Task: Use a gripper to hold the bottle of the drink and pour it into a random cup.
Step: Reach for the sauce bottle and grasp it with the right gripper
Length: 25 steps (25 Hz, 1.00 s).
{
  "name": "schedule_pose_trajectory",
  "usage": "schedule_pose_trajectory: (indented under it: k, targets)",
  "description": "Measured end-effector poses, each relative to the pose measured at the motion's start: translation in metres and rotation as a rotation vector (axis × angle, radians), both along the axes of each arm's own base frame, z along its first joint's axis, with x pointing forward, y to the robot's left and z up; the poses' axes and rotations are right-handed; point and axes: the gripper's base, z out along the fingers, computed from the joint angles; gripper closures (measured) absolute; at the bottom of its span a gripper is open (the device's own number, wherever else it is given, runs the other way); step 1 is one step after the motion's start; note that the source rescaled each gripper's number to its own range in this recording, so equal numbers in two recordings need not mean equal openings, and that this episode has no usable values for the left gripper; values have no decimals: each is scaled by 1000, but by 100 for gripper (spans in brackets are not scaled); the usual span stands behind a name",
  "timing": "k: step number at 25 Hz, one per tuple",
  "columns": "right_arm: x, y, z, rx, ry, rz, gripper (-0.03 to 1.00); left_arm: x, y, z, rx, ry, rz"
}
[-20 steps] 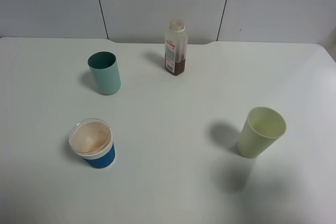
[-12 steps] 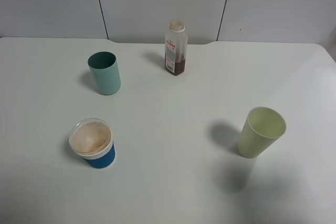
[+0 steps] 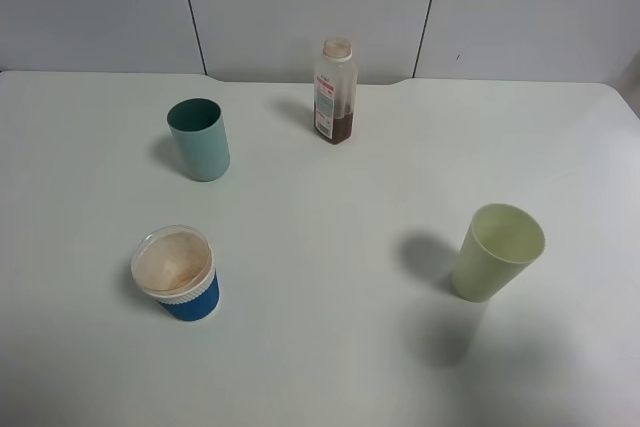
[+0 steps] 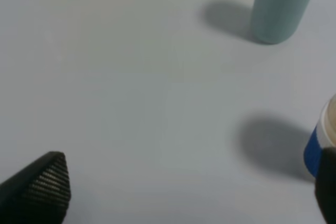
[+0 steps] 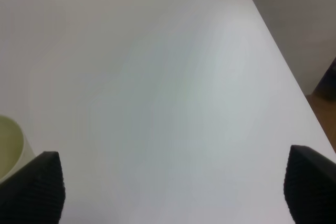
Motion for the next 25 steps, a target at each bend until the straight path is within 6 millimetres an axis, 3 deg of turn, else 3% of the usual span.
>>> schedule_pose_trajectory:
  k: [25]
  targets:
    - [0,0,0,0,0,0,15,0,0,0,0,0,0]
